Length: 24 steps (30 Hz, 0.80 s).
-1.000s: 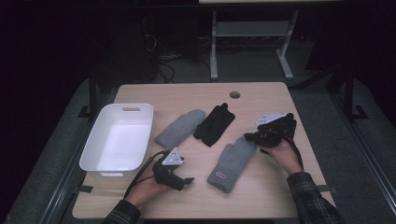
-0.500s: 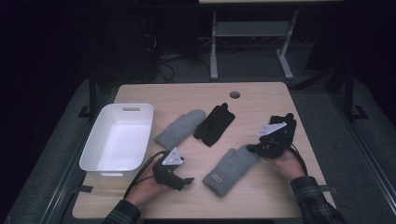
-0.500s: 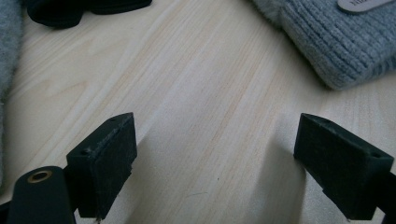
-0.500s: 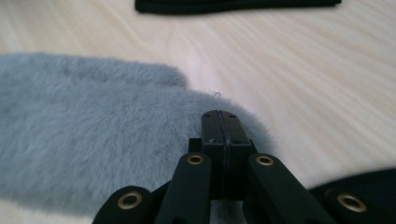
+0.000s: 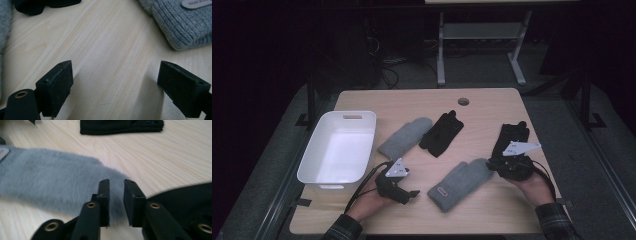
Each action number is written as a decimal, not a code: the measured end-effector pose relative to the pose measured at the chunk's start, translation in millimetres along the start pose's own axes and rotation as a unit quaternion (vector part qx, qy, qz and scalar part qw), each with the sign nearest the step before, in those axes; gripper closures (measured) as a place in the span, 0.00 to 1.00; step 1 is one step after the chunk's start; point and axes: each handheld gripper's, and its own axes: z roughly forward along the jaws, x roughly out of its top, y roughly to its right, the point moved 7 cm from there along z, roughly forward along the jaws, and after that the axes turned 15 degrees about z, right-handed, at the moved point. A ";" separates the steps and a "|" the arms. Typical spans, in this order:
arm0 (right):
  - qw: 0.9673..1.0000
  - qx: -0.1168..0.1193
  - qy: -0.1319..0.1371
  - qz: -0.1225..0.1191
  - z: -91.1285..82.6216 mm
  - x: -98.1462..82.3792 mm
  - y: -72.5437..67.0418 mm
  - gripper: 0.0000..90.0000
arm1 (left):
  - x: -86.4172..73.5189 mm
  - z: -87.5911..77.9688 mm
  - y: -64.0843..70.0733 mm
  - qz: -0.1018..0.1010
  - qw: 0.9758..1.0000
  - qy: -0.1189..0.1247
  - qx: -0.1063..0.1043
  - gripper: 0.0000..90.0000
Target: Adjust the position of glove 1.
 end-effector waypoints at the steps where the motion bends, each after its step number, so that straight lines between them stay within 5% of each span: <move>1: 1.000 -0.002 0.004 0.000 -1.8 -2.6 0.7 0.80 | 0.0 0.0 0.0 0.000 1.000 0.000 0.000 0.14; 14: 0.998 -0.039 -0.005 0.047 -18.3 -50.6 21.3 0.32 | -0.4 -0.1 -0.3 -0.004 1.000 -0.002 0.001 0.14; 20: 0.998 -0.040 -0.018 0.055 -12.5 -58.3 24.2 0.23 | -0.2 0.2 -1.7 -0.005 1.000 -0.004 0.007 0.14; 24: 0.998 -0.046 -0.017 0.046 -9.2 -61.1 25.3 0.21 | 2.8 0.3 -4.1 -0.013 1.000 -0.027 0.008 0.16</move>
